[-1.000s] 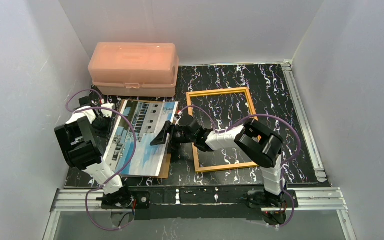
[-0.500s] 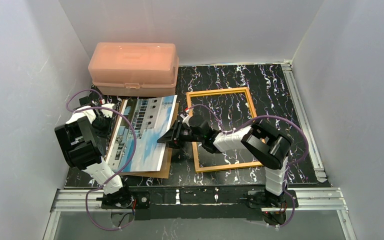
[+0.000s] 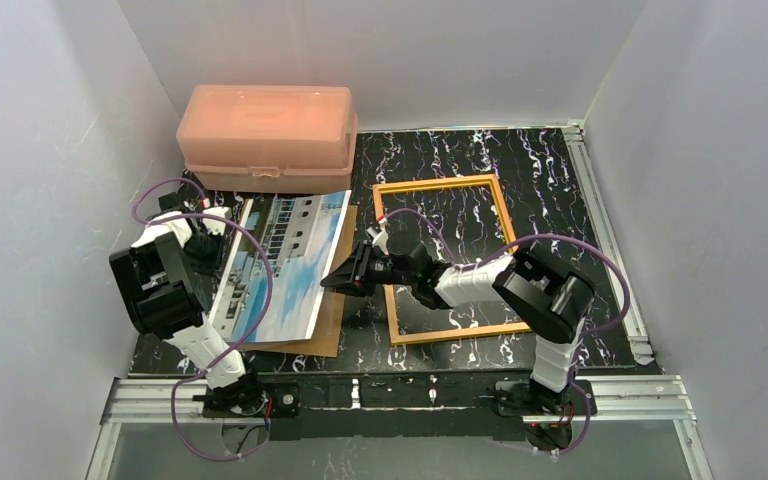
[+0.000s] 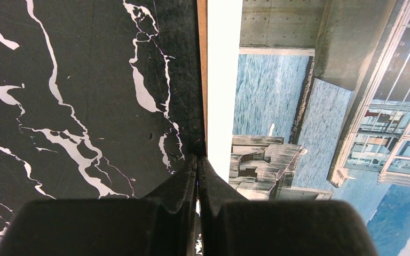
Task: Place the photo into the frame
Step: Pick up the photo frame item at the center of the board.
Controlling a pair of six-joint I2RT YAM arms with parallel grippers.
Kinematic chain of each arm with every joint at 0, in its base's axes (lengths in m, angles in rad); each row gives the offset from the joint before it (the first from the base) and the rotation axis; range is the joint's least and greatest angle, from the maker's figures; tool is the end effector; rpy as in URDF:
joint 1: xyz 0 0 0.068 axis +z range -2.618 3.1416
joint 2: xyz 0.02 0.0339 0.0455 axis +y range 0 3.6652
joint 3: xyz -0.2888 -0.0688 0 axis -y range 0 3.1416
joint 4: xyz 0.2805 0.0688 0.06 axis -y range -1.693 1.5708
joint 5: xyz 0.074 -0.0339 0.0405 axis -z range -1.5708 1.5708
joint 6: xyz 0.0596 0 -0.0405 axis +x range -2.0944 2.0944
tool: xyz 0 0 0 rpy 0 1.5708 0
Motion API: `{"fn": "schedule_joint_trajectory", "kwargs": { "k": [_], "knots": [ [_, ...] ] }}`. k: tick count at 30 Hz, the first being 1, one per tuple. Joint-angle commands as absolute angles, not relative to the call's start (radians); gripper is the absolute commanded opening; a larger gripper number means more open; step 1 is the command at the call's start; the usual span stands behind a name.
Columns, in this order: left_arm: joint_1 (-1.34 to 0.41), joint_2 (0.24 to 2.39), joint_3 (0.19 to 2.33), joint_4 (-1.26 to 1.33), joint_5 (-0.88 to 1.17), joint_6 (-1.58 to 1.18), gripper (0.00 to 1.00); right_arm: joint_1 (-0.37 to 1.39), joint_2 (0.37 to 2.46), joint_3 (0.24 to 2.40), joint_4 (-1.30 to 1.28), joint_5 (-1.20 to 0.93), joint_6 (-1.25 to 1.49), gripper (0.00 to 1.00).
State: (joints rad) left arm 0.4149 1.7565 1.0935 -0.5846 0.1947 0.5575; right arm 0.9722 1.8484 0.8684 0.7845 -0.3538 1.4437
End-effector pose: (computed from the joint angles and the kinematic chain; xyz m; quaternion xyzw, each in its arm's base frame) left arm 0.3464 0.1400 0.1464 0.0856 0.9787 -0.0100 0.1864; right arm 0.2267 0.3691 0.1665 0.0691 0.7657 0.6324 0.0946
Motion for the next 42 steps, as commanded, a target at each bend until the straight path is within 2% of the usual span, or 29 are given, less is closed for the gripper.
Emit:
{"fn": "schedule_joint_trajectory", "kwargs": {
  "k": [1, 10, 14, 17, 27, 37, 42],
  "knots": [
    [0.403, 1.799, 1.071, -0.667, 0.212, 0.551, 0.00, 0.956, 1.789, 0.852, 0.842, -0.371, 1.438, 0.31],
    [0.403, 1.803, 1.087, -0.685, 0.230, 0.541, 0.00, 0.933, 1.756, 0.872, 0.714, -0.392, 1.365, 0.12],
    [0.403, 1.800, 1.095, -0.697, 0.236, 0.545, 0.00, 0.906, 1.664, 0.895, 0.517, -0.375, 1.252, 0.07],
    [0.403, 1.798, 1.102, -0.704, 0.240, 0.543, 0.00, 0.877, 1.576, 0.938, 0.275, -0.350, 1.135, 0.04],
    [0.395, 1.782, 1.113, -0.728, 0.247, 0.536, 0.00, 0.780, 1.363, 1.095, -0.196, -0.304, 0.904, 0.01],
    [0.374, 1.702, 1.138, -0.807, 0.282, 0.540, 0.00, 0.626, 1.287, 1.337, -0.695, -0.278, 0.630, 0.01],
    [0.367, 1.642, 1.203, -0.912, 0.326, 0.537, 0.13, 0.522, 1.253, 1.388, -0.798, -0.290, 0.559, 0.01]
  ]
}}
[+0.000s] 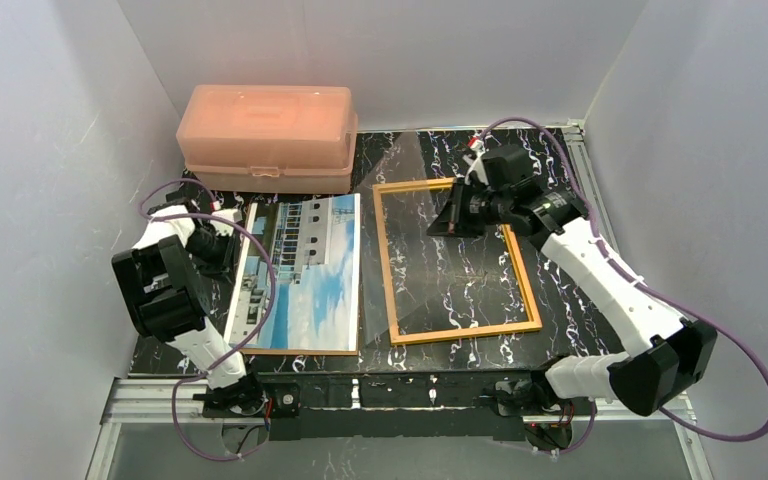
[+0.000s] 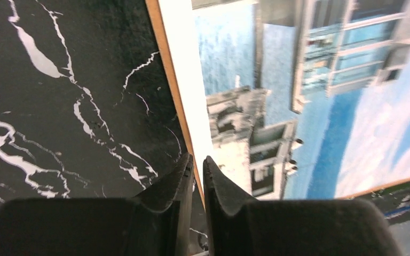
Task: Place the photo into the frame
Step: Pick up the photo frame item at the center of the board.
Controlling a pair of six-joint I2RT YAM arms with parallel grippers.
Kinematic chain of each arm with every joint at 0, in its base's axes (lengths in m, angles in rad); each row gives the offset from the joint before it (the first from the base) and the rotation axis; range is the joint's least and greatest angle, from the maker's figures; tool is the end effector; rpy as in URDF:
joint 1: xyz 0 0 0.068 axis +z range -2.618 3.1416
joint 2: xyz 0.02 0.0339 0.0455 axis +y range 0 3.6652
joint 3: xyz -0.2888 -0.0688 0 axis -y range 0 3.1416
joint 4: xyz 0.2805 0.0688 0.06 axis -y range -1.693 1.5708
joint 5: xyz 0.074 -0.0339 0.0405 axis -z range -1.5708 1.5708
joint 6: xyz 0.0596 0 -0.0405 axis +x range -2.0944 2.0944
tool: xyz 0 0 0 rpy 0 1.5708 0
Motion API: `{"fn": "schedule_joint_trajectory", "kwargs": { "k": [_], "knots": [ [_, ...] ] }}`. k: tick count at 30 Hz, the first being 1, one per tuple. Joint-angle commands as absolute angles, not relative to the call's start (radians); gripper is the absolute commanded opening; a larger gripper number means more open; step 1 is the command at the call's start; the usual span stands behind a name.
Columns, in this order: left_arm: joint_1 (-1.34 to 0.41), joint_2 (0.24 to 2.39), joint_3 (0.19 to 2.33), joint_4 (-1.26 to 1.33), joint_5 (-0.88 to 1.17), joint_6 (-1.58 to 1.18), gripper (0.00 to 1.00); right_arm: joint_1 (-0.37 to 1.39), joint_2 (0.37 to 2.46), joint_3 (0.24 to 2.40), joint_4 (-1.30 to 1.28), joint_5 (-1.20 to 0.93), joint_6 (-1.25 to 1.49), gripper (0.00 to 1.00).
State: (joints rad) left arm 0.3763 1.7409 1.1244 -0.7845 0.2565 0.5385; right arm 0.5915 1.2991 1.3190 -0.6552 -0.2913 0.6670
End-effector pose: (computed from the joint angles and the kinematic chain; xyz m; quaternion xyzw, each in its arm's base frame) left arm 0.3354 0.1163 0.1551 0.0909 0.9841 -0.0772 0.1317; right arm 0.2621 0.1967 0.3795 -0.0321 0.8850 0.3673 0.2844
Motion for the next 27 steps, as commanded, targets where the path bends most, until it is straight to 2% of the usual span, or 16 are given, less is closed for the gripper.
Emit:
{"fn": "schedule_joint_trajectory", "kwargs": {
  "k": [1, 7, 14, 19, 22, 27],
  "knots": [
    [0.365, 1.632, 1.219, -0.931, 0.332, 0.537, 0.15, 0.504, 1.248, 1.398, -0.802, -0.299, 0.555, 0.01],
    [0.296, 1.573, 1.306, -1.041, 0.352, 0.528, 0.29, 0.463, 1.254, 1.489, -0.798, -0.334, 0.557, 0.01],
    [0.038, 1.549, 1.379, -1.083, 0.352, 0.415, 0.43, 0.415, 1.298, 1.677, -0.922, -0.288, 0.499, 0.01],
    [-0.201, 1.635, 1.450, -1.060, 0.358, 0.288, 0.48, 0.380, 1.308, 1.850, -1.035, -0.173, 0.458, 0.01],
    [-0.325, 1.719, 1.507, -1.024, 0.341, 0.224, 0.57, 0.377, 1.303, 1.869, -1.059, -0.116, 0.461, 0.01],
    [-0.497, 1.856, 1.599, -0.968, 0.330, 0.127, 0.60, 0.376, 1.269, 1.835, -1.062, -0.073, 0.478, 0.01]
  ]
}}
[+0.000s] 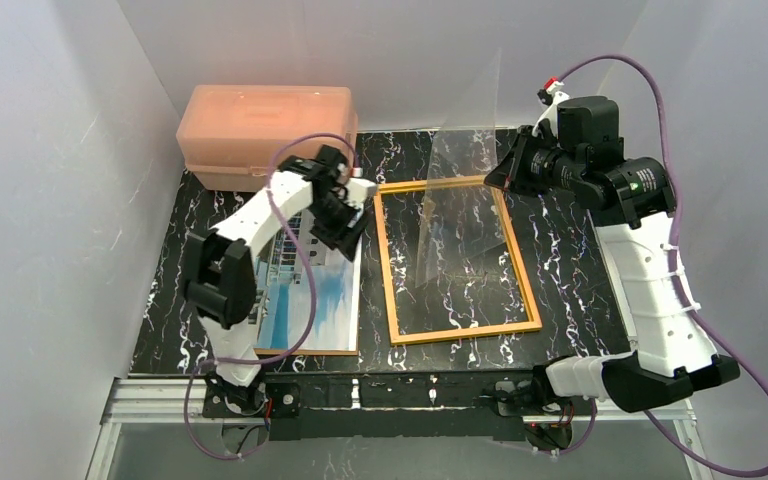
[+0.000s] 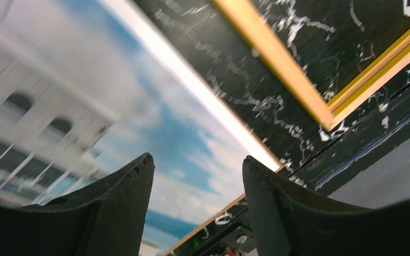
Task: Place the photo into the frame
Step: Pick up the photo frame item at the center of the board, then move the photo frame to the center of the board.
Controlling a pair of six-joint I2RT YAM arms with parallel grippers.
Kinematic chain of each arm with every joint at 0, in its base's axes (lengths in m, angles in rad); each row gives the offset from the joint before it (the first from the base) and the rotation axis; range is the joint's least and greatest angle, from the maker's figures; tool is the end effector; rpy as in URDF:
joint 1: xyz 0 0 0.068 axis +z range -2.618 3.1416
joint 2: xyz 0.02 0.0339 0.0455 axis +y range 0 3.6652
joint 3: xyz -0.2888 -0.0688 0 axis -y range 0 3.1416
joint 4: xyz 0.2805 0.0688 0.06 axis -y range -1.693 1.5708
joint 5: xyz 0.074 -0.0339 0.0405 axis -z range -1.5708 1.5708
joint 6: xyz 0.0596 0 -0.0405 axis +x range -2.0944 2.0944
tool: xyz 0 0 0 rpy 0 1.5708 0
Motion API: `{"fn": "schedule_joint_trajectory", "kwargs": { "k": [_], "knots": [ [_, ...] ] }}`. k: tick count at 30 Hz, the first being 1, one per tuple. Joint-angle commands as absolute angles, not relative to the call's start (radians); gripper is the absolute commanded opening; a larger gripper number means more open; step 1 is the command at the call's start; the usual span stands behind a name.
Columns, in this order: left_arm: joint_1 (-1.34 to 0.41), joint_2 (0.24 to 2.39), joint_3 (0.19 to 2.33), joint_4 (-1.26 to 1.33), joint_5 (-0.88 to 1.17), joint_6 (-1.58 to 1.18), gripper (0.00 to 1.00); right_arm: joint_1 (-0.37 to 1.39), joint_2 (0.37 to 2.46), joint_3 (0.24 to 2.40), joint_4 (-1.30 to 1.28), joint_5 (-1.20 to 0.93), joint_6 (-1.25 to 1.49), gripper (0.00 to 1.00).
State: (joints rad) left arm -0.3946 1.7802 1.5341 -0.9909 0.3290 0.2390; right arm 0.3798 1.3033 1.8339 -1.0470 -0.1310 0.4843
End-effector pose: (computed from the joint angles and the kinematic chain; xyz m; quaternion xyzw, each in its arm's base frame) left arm 0.3706 -0.1752 0.2626 0.3289 0.9159 -0.1737 0.1508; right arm 0.2488 0.1077 0.5200 0.0122 0.8629 0.2616 0.4322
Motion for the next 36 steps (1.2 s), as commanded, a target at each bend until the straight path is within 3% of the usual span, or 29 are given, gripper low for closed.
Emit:
{"fn": "schedule_joint_trajectory", "kwargs": {
  "k": [1, 7, 16, 22, 28, 32, 36],
  "knots": [
    [-0.521, 1.879, 1.609, -0.949, 0.329, 0.108, 0.61, 0.375, 1.262, 1.830, -1.064, -0.068, 0.480, 0.01],
    [-0.586, 2.029, 1.679, -0.894, 0.360, 0.026, 0.67, 0.375, 1.229, 1.816, -1.086, -0.053, 0.492, 0.01],
    [-0.641, 2.123, 1.702, -0.832, 0.311, -0.019, 0.65, 0.375, 1.213, 1.798, -1.098, -0.076, 0.495, 0.01],
    [-0.669, 2.110, 1.607, -0.761, 0.217, 0.008, 0.51, 0.374, 1.201, 1.765, -1.072, -0.108, 0.503, 0.01],
    [-0.670, 2.081, 1.523, -0.732, 0.150, 0.063, 0.26, 0.374, 1.192, 1.738, -1.049, -0.130, 0.509, 0.01],
    [-0.669, 2.062, 1.479, -0.720, 0.114, 0.073, 0.19, 0.375, 1.186, 1.725, -1.033, -0.149, 0.517, 0.01],
    [-0.669, 2.033, 1.441, -0.710, 0.132, 0.051, 0.20, 0.376, 1.174, 1.677, -1.010, -0.167, 0.521, 0.01]
  ]
}}
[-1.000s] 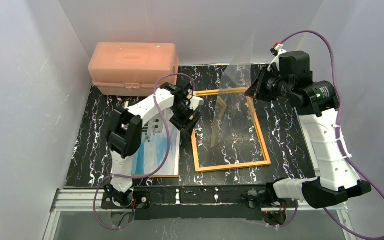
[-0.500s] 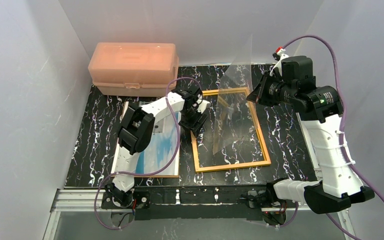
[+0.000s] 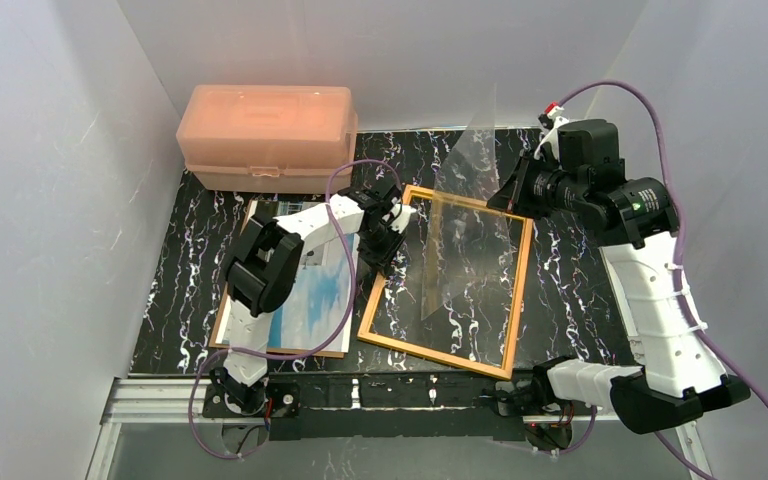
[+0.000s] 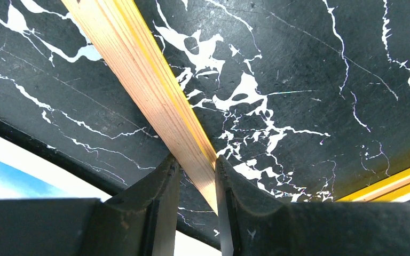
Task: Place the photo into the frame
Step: Move the photo frame to the center of the board.
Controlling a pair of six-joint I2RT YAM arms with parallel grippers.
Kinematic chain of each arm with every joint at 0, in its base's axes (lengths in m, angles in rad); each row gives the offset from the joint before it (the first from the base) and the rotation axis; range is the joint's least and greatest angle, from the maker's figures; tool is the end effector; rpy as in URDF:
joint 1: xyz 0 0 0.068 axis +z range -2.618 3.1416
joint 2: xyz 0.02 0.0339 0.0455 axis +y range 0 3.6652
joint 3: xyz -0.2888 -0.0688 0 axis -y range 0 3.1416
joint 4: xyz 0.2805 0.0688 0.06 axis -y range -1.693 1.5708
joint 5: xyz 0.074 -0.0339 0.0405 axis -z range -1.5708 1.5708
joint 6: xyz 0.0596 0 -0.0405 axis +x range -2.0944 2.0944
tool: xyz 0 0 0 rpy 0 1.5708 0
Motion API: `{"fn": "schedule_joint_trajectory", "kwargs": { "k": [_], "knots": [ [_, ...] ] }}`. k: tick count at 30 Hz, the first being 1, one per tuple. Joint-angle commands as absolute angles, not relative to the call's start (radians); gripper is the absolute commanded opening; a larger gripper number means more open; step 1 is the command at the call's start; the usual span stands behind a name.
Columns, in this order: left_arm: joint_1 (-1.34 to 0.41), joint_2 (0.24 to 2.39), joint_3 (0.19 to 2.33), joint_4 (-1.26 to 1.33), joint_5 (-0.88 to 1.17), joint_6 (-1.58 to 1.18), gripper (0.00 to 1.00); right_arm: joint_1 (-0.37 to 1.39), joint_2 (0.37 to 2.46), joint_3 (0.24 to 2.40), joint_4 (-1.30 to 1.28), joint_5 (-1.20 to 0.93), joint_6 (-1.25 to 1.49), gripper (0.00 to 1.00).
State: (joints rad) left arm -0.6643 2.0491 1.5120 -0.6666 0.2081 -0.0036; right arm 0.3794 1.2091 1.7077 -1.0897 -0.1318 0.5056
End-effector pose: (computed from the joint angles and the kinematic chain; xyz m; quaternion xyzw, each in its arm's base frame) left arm 0.3641 -0.3008 0.1544 0.3351 0.9189 -0.1560 0.1380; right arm 0.2256 0.0984 0.4963 0.0246 0.8807 0.2535 0.3994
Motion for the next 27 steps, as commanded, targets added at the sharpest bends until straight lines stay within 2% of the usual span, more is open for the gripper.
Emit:
{"fn": "schedule_joint_trajectory", "kwargs": {
  "k": [1, 3, 11, 17, 27],
  "knots": [
    [-0.669, 2.029, 1.438, -0.711, 0.141, 0.040, 0.20, 0.374, 1.170, 1.657, -0.998, -0.171, 0.522, 0.01],
    [-0.669, 2.028, 1.438, -0.712, 0.150, 0.012, 0.19, 0.375, 1.162, 1.630, -0.984, -0.175, 0.523, 0.01],
    [-0.617, 2.068, 1.436, -0.735, 0.082, -0.160, 0.00, 0.375, 1.161, 1.609, -0.954, -0.186, 0.520, 0.01],
    [-0.536, 2.045, 1.394, -0.719, 0.106, -0.231, 0.00, 0.374, 1.168, 1.590, -0.920, -0.210, 0.523, 0.01],
    [-0.513, 1.979, 1.307, -0.677, 0.125, -0.312, 0.00, 0.375, 1.183, 1.557, -0.872, -0.230, 0.528, 0.01]
  ]
}}
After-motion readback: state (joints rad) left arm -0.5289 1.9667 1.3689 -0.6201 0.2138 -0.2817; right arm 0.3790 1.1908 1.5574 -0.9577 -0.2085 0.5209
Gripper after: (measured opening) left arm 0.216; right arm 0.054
